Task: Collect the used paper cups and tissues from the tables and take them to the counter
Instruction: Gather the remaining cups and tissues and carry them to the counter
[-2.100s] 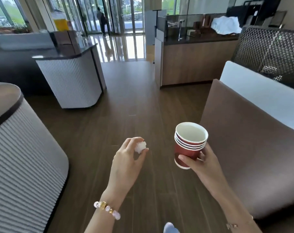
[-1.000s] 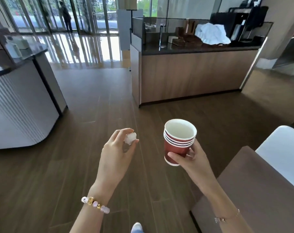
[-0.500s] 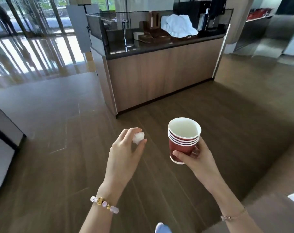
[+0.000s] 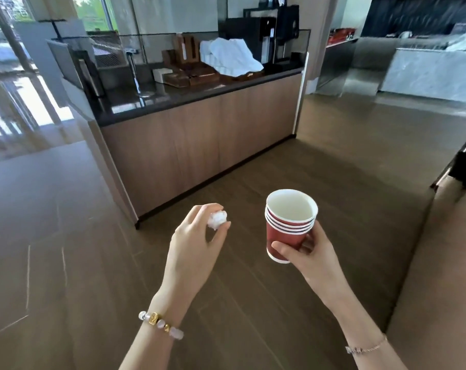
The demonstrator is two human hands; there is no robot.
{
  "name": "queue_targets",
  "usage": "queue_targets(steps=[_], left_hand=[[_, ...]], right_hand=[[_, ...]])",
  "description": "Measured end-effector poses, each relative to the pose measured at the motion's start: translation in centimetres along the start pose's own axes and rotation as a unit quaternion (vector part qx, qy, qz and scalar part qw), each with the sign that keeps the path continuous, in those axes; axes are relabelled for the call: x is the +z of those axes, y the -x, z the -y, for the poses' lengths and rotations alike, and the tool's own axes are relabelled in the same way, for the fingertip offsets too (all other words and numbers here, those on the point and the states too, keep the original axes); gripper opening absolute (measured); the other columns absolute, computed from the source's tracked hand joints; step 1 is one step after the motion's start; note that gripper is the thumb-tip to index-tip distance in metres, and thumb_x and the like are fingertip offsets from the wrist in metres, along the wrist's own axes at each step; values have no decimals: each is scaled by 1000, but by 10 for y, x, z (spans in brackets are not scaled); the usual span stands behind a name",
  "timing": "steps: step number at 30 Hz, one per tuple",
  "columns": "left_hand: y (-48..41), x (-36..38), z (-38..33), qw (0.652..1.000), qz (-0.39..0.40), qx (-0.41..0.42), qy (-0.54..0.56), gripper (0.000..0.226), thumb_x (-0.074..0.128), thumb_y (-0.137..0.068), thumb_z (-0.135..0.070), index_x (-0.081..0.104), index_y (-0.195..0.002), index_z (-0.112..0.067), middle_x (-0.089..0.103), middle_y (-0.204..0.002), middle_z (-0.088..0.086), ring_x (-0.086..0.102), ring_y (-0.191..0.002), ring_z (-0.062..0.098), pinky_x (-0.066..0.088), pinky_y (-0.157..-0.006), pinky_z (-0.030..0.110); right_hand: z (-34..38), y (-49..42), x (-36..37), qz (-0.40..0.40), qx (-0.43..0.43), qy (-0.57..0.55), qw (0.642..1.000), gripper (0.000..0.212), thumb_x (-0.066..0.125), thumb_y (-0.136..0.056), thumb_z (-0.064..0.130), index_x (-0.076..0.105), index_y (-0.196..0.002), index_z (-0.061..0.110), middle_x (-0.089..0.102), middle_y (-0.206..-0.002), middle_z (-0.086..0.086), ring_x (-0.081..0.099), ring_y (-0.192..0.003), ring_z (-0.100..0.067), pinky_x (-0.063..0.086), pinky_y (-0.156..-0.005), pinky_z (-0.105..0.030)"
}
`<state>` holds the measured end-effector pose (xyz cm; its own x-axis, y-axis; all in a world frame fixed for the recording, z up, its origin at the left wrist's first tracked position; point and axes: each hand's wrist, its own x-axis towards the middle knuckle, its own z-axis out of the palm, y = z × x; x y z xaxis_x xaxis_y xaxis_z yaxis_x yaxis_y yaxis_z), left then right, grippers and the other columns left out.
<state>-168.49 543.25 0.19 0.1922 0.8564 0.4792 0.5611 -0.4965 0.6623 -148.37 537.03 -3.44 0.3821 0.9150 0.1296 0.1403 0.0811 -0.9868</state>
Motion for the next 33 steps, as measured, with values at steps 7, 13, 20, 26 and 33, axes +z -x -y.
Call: queue_targets(steps=[7, 13, 20, 26, 33], left_hand=[[-92, 75, -4, 996, 51, 60, 43, 20, 66, -84, -23, 62, -104, -24, 60, -101, -17, 52, -80, 4, 41, -69, 11], [-167, 150, -17, 982, 109, 130, 87, 20, 68, -84, -20, 63, -103, -20, 62, -101, -12, 58, -74, 11, 49, -66, 24], [-257, 238, -38, 943, 203, 209, 162, 19, 67, -84, -19, 61, -101, -24, 59, -95, -16, 54, -80, 3, 42, -65, 12], [-298, 307, -69, 888, 272, 298, 221, 20, 68, -83, -19, 61, -102, -22, 61, -97, -13, 58, -75, 8, 49, -69, 17], [-288, 383, -124, 807, 378, 358, 278, 24, 68, -82, -21, 61, -105, -23, 62, -102, -12, 57, -85, 0, 41, -77, 1]], right_hand=[[-3, -73, -37, -89, 2, 23, 996, 53, 81, -70, 6, 55, -107, 34, 69, -93, 26, 65, -89, 6, 47, -68, -5], [-17, -125, -72, -187, 19, 32, 982, 57, 82, -69, 10, 54, -113, 33, 70, -96, 22, 66, -90, 5, 48, -69, -7], [-23, -183, -107, -322, 31, 42, 945, 55, 82, -69, 11, 54, -110, 36, 69, -98, 26, 65, -91, 5, 47, -68, -5], [-27, -197, -135, -445, 44, 62, 892, 57, 83, -67, 15, 52, -108, 41, 67, -98, 28, 65, -92, 5, 48, -68, -6], [-33, -175, -182, -569, 44, 49, 820, 58, 81, -68, 5, 54, -112, 33, 71, -100, 18, 68, -93, -2, 51, -69, -11]])
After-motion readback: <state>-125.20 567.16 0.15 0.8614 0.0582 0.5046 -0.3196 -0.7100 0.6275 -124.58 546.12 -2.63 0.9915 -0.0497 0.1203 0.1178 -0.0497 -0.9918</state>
